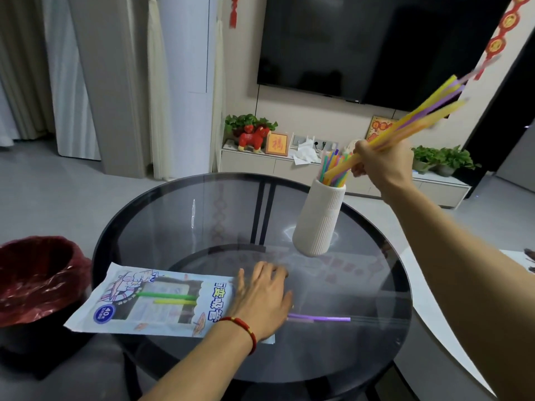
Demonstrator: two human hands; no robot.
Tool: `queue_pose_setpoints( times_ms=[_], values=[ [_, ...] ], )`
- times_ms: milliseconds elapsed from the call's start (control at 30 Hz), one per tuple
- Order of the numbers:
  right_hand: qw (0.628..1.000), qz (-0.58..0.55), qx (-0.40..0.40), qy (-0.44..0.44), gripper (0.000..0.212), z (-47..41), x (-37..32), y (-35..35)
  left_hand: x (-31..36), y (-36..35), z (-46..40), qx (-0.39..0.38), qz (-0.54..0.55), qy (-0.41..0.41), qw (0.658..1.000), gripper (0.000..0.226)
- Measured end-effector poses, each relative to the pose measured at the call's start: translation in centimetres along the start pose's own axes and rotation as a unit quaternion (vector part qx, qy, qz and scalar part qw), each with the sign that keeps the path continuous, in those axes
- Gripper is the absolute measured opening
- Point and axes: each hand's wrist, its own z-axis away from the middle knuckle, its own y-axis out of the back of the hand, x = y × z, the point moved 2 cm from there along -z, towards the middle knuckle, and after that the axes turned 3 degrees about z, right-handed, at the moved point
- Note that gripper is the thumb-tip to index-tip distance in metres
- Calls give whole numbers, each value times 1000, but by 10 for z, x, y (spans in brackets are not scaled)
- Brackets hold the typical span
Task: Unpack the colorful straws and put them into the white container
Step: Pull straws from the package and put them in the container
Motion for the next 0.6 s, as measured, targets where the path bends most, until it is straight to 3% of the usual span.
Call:
queue_pose_setpoints(
  times_ms=[267, 433, 600],
  values=[
    [987, 140, -85, -2, 20, -12, -14, -25, 1, 0, -1, -14, 6, 15, 1000, 39],
    [976, 179, -127, -8, 36, -11, -19, -34, 4, 1, -2, -14, 11, 14, 1000, 41],
    [986, 142, -82, -1, 36, -13, -23, -30, 3, 2, -1, -17, 14, 15, 1000, 40]
  ],
)
